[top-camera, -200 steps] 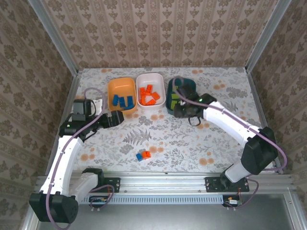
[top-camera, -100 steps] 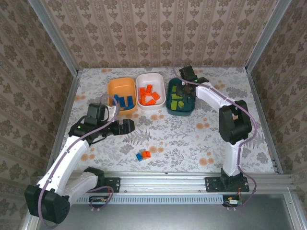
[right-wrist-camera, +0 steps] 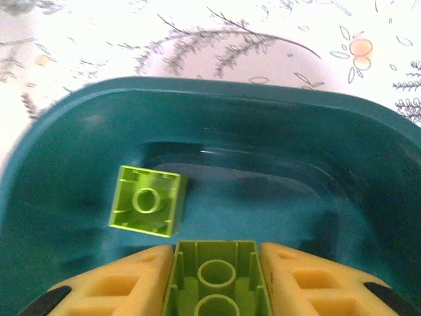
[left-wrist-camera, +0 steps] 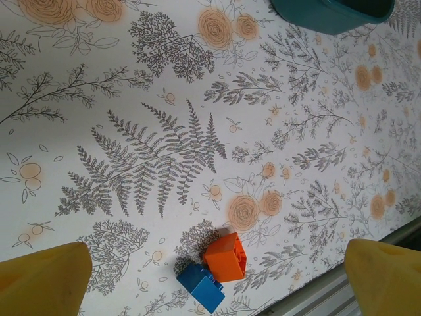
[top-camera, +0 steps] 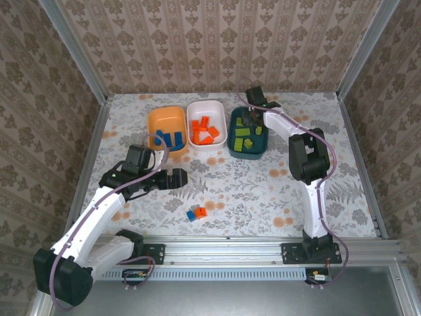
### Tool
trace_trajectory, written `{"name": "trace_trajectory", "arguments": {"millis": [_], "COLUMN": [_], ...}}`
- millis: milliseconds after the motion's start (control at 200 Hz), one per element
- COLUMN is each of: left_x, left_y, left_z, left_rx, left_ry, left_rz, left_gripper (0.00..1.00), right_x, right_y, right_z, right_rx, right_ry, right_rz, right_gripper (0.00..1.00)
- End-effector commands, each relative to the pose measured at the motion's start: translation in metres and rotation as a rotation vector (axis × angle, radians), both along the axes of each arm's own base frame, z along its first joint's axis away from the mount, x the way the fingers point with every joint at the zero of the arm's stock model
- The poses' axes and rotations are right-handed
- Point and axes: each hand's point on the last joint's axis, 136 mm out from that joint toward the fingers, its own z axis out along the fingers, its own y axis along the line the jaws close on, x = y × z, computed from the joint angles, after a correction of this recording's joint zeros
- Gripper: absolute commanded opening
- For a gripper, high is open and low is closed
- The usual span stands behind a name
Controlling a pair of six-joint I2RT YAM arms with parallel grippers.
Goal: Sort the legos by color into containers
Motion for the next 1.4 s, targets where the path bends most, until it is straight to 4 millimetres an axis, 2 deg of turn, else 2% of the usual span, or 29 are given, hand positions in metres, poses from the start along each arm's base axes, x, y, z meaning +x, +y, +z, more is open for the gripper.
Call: {"name": "trace_trajectory", "arguments": {"millis": [0,150,240,315,445,540,640,735,810,940,1070,1170,1190,1240,1305,1395], "left_x": [-0.003,-0.002,-0.001,-0.001,-0.001,0.0,0.001,0.0,-0.001,-0.002,-0.002,0.0,0.0,0.001,0.003,0.003], "left_y": [0.002,0.0,0.0,-0.002,-0.002,-0.002,-0.004,-0.005,-0.003,0.004,0.01,0.015,0.016,0.017,0.018,0.019], "left_z": [-0.001,0.0,0.0,0.001,0.0,-0.001,-0.003,-0.004,-0.007,-0.012,-0.015,-0.013,-0.012,-0.009,-0.006,-0.002], "left_rx": [0.007,0.0,0.001,0.001,0.007,0.001,-0.014,-0.021,-0.017,0.0,0.012,0.003,-0.002,-0.024,-0.055,-0.086], "left_ry": [0.017,0.015,0.017,0.015,0.015,0.014,0.019,0.025,0.029,0.028,0.038,0.037,0.038,0.034,0.034,0.03], "left_rz": [0.016,0.019,0.019,0.015,0.013,0.023,0.03,0.035,0.044,0.077,0.104,0.126,0.131,0.14,0.152,0.159], "left_gripper": [1.0,1.0,1.0,1.0,1.0,1.0,1.0,1.0,1.0,1.0,1.0,1.0,1.0,1.0,1.0,1.0], "right_x": [0.002,-0.002,-0.003,-0.006,-0.022,-0.047,-0.082,-0.127,-0.165,-0.236,-0.297,-0.339,-0.348,-0.365,-0.374,-0.391], "right_y": [-0.003,-0.006,-0.007,-0.008,-0.002,0.007,0.021,0.033,0.05,0.086,0.116,0.147,0.15,0.158,0.162,0.172], "right_z": [-0.006,-0.003,0.012,0.033,0.088,0.123,0.142,0.141,0.129,0.098,0.067,0.053,0.06,0.058,0.051,0.052], "right_rx": [-0.03,-0.019,-0.009,0.004,0.066,0.127,0.206,0.261,0.295,0.276,0.27,0.279,0.272,0.226,0.167,0.137], "right_ry": [0.016,0.023,0.006,-0.025,-0.095,-0.137,-0.117,-0.045,0.011,0.107,0.183,0.179,0.143,0.102,0.037,-0.128], "right_rz": [0.008,0.01,0.009,0.014,0.037,0.073,0.137,0.189,0.249,0.377,0.517,0.761,0.82,0.952,1.077,1.309], "right_gripper": [0.44,0.57,0.61,0.63,0.66,0.68,0.69,0.69,0.7,0.71,0.71,0.72,0.72,0.75,0.78,0.8]}}
